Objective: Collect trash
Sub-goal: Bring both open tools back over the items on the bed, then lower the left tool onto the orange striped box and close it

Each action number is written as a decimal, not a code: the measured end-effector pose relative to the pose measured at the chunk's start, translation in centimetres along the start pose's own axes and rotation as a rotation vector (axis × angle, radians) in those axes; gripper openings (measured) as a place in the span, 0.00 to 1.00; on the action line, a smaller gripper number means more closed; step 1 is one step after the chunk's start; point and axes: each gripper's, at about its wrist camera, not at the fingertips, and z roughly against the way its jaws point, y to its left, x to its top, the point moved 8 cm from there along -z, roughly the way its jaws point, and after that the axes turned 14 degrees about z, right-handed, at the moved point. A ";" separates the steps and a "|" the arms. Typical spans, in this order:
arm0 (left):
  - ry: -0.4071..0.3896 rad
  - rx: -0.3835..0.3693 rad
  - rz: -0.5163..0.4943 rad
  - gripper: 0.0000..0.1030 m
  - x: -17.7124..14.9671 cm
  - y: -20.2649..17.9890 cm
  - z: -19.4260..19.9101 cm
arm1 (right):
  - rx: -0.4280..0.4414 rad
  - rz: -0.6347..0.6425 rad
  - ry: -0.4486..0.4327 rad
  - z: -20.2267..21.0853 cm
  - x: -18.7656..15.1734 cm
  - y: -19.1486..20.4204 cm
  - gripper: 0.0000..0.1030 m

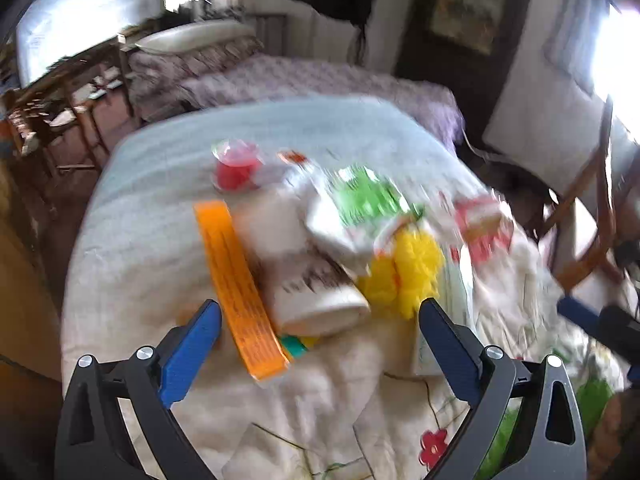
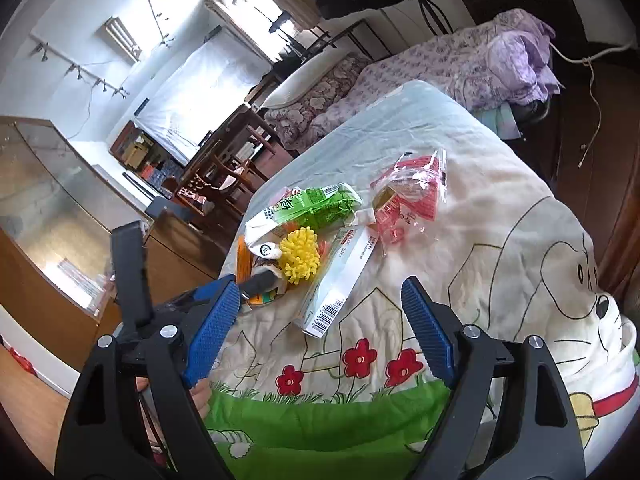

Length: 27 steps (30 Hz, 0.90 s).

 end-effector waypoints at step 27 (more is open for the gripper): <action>0.064 0.027 0.299 0.94 1.2 7.9 -1.3 | 0.005 0.006 0.002 0.0 -0.2 0.4 0.78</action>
